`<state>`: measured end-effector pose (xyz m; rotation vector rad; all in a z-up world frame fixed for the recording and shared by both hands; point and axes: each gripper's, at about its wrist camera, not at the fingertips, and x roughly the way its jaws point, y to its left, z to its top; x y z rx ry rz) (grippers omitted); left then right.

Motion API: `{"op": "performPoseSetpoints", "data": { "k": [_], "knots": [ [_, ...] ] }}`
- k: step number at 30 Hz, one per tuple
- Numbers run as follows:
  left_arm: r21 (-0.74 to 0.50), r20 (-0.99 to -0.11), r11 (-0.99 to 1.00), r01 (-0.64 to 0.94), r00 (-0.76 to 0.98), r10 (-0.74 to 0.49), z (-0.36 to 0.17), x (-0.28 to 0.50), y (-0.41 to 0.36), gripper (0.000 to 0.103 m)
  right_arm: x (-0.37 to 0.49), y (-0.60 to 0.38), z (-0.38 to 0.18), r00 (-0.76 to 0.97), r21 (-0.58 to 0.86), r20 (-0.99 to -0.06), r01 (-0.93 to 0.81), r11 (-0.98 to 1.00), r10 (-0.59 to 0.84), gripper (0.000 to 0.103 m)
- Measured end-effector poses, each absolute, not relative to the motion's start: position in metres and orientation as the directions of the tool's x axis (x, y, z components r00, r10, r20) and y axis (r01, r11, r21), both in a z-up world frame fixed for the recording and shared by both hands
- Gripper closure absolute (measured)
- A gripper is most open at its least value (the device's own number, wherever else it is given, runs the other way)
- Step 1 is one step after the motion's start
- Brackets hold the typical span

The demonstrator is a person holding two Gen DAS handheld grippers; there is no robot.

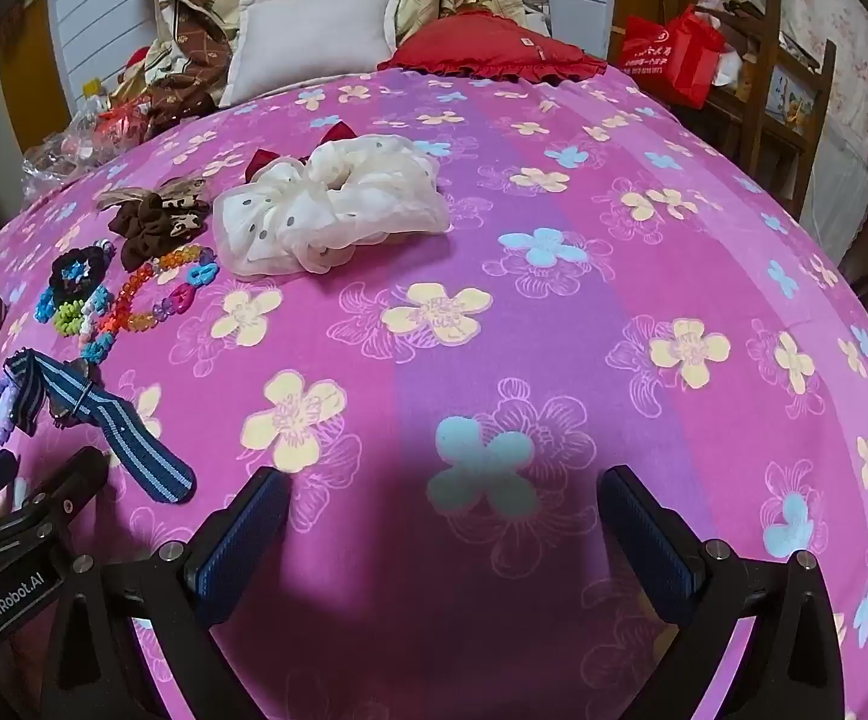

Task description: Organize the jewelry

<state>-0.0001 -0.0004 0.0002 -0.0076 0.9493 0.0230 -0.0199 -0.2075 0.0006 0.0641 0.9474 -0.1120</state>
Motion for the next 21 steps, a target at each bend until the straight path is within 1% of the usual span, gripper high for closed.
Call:
{"op": "performPoseSetpoints", "data": {
  "k": [2,4,5,10,11,12,15,17,21],
  "knots": [
    [0.006,-0.817,1.0,-0.021,0.577,0.017,0.0,-0.001,0.0,0.0,-0.02,-0.208,0.001,0.577,0.005,-0.814,0.123,0.992,-0.068,0.0],
    [0.013,-0.817,1.0,-0.006,0.576,0.014,0.002,-0.006,0.001,0.003,-0.02,-0.208,0.001,0.578,0.005,-0.814,0.123,0.992,-0.067,0.0],
    [0.022,-0.816,1.0,-0.004,0.578,0.02,0.003,-0.009,0.002,0.007,-0.02,-0.208,0.001,0.578,0.005,-0.813,0.122,0.992,-0.067,0.0],
    [0.02,-0.8,1.0,0.009,0.6,0.011,0.025,-0.035,0.027,0.007,-0.022,-0.212,0.002,0.584,0.018,-0.809,0.146,0.989,-0.071,0.0],
    [0.015,-0.797,1.0,0.006,0.604,0.008,0.028,-0.041,0.034,0.007,-0.023,-0.215,0.003,0.591,0.022,-0.803,0.161,0.987,-0.078,0.002],
    [0.011,-0.794,1.0,0.003,0.608,0.007,0.028,-0.043,0.039,0.007,-0.026,-0.218,0.005,0.605,0.02,-0.791,0.183,0.983,-0.096,0.006],
    [-0.034,-0.803,0.999,-0.012,0.596,-0.02,0.029,-0.056,0.071,0.007,-0.047,-0.22,0.02,0.634,-0.012,-0.757,0.232,0.973,-0.16,0.008],
    [-0.049,-0.813,0.998,-0.026,0.582,-0.025,0.025,-0.06,0.086,0.007,-0.062,-0.218,0.034,0.658,-0.013,-0.735,0.228,0.974,-0.163,0.011],
    [-0.094,-0.827,0.994,-0.059,0.56,-0.045,0.014,-0.068,0.113,0.007,-0.102,-0.204,0.064,0.727,0.011,-0.669,0.217,0.976,-0.155,0.011]
  ]
}}
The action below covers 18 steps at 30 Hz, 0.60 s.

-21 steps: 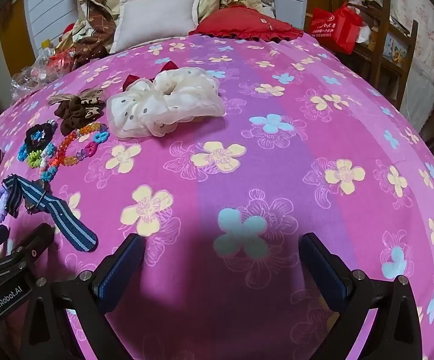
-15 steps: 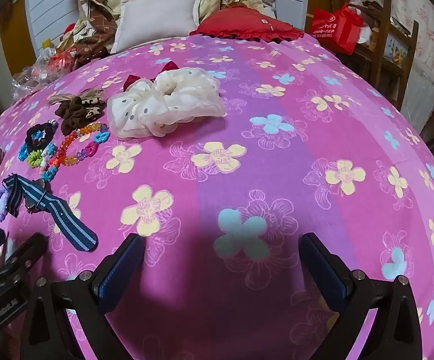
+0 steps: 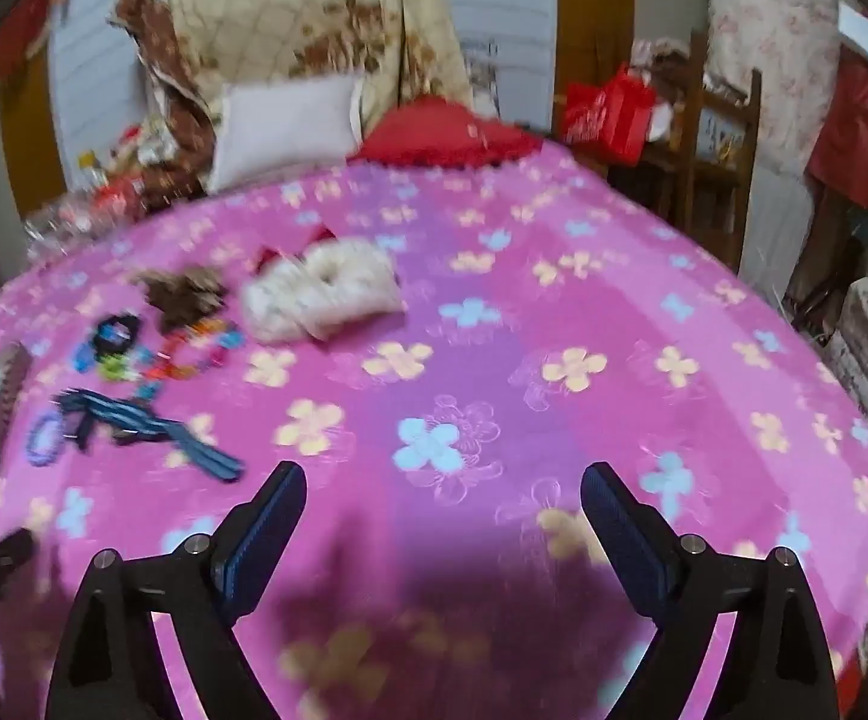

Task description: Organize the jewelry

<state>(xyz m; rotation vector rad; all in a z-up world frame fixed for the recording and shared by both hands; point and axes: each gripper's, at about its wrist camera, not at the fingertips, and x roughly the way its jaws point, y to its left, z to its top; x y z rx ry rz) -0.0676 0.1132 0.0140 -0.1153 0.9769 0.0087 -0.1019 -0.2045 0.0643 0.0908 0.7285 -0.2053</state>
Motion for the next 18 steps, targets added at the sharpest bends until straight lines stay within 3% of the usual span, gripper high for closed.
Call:
{"op": "performPoseSetpoints", "data": {
  "k": [13,18],
  "knots": [
    [-0.169,-0.818,0.966,-0.196,0.575,-0.026,0.033,-0.097,0.176,0.012,-0.171,-0.127,0.113,0.783,-0.075,-0.614,0.072,0.995,-0.103,0.011],
    [-0.092,-0.757,0.979,-0.183,0.652,0.051,0.074,-0.13,0.175,0.012,-0.179,-0.118,0.122,0.779,-0.001,-0.627,0.046,0.999,-0.036,0.011]
  ]
}}
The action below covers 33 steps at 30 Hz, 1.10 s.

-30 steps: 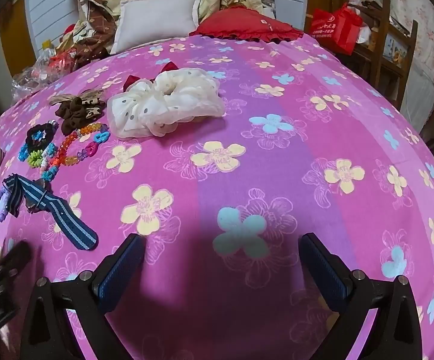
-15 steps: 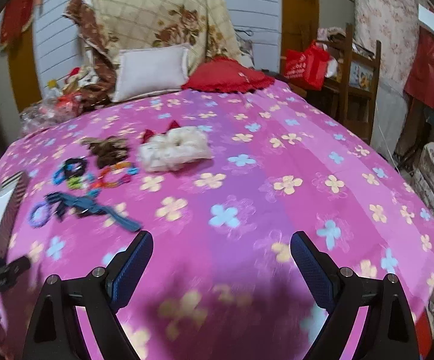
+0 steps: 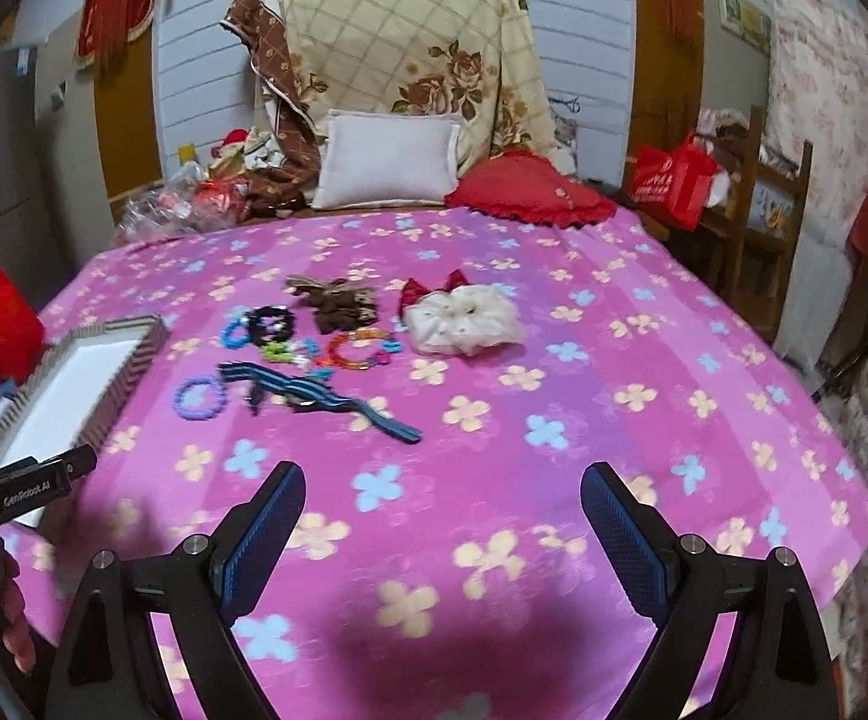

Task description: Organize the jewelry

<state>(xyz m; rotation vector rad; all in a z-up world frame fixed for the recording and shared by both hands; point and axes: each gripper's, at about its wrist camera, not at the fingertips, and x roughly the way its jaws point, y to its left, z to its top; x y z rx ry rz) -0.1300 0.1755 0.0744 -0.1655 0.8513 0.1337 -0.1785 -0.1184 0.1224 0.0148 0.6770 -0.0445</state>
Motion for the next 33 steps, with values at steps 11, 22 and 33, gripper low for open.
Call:
{"op": "performPoseSetpoints", "data": {
  "k": [11,22,33],
  "knots": [
    [-0.022,-0.621,0.982,-0.19,0.772,0.136,0.151,-0.203,0.165,0.012,-0.204,-0.125,0.146,0.801,0.059,-0.599,0.054,0.997,-0.008,0.011],
    [-0.009,-0.615,0.992,-0.128,0.783,0.095,0.158,-0.219,0.141,0.012,-0.214,-0.129,0.147,0.791,0.104,-0.612,0.059,0.993,0.017,0.011],
    [-0.008,-0.625,0.989,-0.148,0.773,0.111,0.153,-0.223,0.136,0.012,-0.215,-0.121,0.141,0.792,0.041,-0.611,0.048,0.998,-0.013,0.011]
  ]
}}
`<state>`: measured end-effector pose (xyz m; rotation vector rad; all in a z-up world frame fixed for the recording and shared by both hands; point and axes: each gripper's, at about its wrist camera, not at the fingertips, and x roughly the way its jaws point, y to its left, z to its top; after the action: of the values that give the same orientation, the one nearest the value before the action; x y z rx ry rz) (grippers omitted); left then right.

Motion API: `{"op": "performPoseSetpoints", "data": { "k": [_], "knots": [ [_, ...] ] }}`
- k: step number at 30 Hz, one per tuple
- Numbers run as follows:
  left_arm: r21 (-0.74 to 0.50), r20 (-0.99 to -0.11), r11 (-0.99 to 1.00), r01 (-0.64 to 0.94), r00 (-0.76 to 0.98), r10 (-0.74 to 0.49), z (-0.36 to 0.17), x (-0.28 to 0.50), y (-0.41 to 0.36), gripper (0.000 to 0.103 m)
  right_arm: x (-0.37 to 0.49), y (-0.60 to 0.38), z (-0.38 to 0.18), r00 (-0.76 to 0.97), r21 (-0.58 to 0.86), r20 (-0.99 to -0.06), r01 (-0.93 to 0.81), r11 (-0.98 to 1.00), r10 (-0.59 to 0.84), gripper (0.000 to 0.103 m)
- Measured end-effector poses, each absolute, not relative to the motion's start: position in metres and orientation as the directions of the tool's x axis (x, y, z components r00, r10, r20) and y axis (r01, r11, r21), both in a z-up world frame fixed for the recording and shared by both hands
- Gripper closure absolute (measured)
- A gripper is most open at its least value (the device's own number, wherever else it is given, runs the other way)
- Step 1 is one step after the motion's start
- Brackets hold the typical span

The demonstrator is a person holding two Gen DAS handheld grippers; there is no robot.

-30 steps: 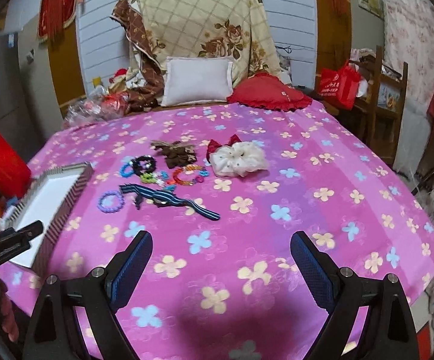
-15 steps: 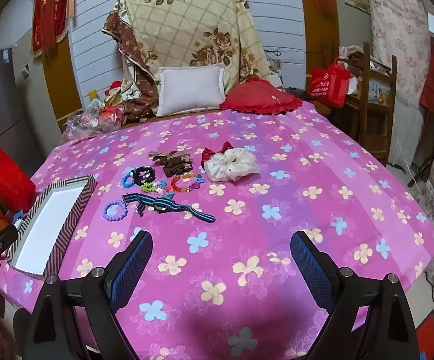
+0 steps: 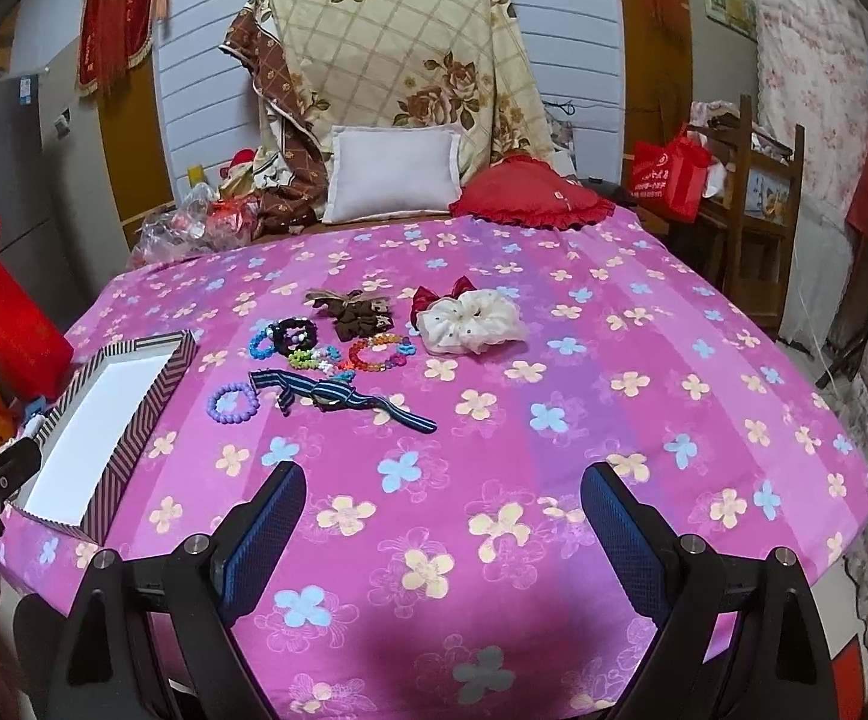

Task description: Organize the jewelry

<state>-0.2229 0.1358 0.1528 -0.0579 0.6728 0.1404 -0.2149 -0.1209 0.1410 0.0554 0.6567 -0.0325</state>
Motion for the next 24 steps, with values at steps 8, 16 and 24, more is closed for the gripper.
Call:
{"op": "performPoseSetpoints", "data": {
  "k": [8,16,24],
  "knots": [
    [-0.023,-0.648,0.989,-0.145,0.755,0.096,0.147,-0.222,0.139,0.012,-0.213,-0.11,0.127,0.755,-0.002,-0.656,0.035,0.999,-0.028,0.011],
    [-0.04,-0.653,0.985,-0.169,0.751,0.102,0.144,-0.224,0.151,0.012,-0.218,-0.098,0.124,0.763,-0.024,-0.647,0.004,1.0,-0.019,0.011],
    [-0.026,-0.668,0.989,-0.149,0.738,0.093,0.137,-0.222,0.143,0.012,-0.217,-0.097,0.116,0.747,-0.029,-0.665,-0.024,0.999,-0.001,0.011]
  ]
}}
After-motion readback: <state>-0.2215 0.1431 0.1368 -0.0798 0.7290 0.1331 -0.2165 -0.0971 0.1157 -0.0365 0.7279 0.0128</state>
